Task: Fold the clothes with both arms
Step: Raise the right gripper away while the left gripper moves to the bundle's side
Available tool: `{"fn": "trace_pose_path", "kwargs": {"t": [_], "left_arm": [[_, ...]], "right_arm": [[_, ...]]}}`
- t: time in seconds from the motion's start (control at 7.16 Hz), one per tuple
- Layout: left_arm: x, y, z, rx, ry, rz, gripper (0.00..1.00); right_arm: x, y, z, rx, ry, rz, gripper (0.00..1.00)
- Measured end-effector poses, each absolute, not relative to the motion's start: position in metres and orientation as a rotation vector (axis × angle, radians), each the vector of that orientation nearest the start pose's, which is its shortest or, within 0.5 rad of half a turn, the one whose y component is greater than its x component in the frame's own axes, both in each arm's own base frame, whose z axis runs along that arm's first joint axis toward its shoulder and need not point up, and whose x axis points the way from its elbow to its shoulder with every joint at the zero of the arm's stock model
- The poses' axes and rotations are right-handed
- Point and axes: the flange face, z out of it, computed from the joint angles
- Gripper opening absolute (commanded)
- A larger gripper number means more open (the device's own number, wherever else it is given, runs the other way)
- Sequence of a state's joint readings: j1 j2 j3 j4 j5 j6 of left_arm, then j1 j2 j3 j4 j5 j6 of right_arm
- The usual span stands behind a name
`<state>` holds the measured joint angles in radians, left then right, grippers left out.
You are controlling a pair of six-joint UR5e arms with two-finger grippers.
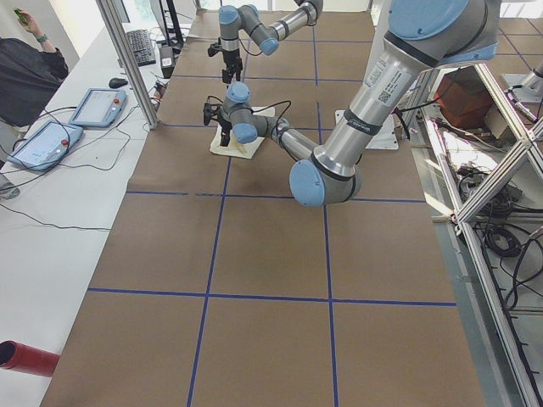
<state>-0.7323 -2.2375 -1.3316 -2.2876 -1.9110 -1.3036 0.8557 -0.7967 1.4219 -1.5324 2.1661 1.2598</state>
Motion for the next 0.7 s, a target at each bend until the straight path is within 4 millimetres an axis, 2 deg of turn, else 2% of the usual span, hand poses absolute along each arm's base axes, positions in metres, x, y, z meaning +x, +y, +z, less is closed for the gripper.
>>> {"fn": "trace_pose_path", "kwargs": {"t": [0.28, 0.42, 0.7], "left_arm": [[0.502, -0.566, 0.295, 0.261, 1.193, -0.131, 1.0], [0.506, -0.565, 0.301, 0.252, 1.216, -0.093, 1.0], [0.508, -0.558, 0.299, 0.224, 1.266, -0.032, 1.0]], "right_arm": [[-0.4, -0.615, 0.248, -0.108, -0.836, 0.302, 1.0], [-0.393, -0.617, 0.251, -0.105, -0.834, 0.307, 1.0], [-0.383, -0.622, 0.255, -0.101, -0.832, 0.315, 1.0]]}}
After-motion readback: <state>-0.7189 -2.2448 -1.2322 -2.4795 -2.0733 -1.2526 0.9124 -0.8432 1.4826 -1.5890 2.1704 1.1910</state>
